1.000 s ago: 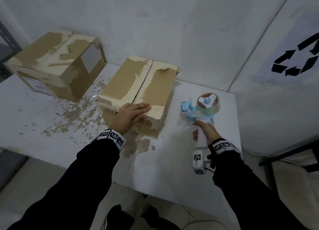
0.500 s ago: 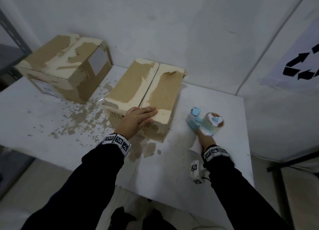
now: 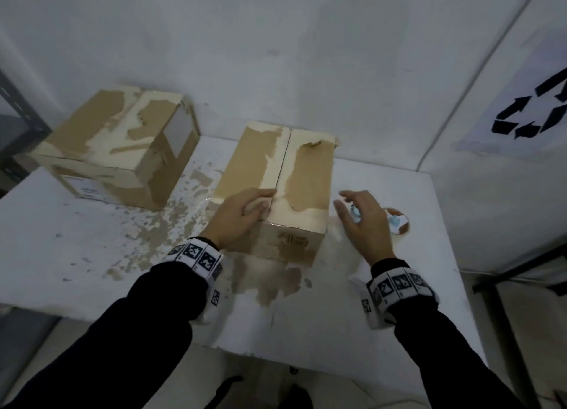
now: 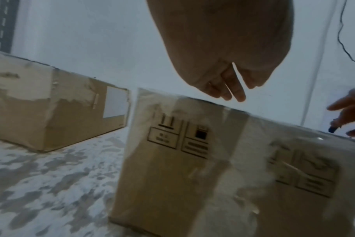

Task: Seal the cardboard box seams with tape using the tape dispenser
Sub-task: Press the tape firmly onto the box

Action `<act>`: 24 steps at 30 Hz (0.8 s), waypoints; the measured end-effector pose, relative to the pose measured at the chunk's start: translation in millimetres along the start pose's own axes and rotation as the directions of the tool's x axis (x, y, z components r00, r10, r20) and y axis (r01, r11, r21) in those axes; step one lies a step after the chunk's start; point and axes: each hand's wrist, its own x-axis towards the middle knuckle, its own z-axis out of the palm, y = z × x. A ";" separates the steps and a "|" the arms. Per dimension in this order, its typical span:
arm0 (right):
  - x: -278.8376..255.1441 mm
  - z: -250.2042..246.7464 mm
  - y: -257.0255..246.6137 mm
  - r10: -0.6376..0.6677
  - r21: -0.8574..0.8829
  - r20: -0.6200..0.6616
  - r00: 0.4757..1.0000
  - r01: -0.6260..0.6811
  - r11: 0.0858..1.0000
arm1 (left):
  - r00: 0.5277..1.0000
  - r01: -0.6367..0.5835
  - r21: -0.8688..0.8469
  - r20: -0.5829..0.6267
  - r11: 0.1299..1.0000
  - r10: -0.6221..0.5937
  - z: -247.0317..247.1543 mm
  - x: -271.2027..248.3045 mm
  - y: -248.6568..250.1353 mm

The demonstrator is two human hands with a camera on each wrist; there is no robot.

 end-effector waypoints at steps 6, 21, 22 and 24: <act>-16.0 70.0 -25.9 -0.218 -0.241 0.262 0.940 0.283 0.928 | 0.994 0.083 0.167 0.050 0.983 -0.092 -52.5 8.4 -54.0; -15.2 68.1 -15.1 -0.364 -0.436 0.314 0.877 0.474 0.765 | 0.972 0.143 -0.070 0.196 0.987 -0.127 -51.5 7.0 -80.2; -15.5 67.0 -22.7 -0.321 -0.416 0.297 0.899 0.425 0.804 | 0.972 0.145 -0.079 0.198 0.986 -0.127 -51.5 7.4 -80.4; -13.1 70.3 -41.7 -0.237 -0.409 0.228 0.944 0.314 0.857 | 0.971 0.152 -0.094 0.200 0.984 -0.131 -51.1 7.7 -80.7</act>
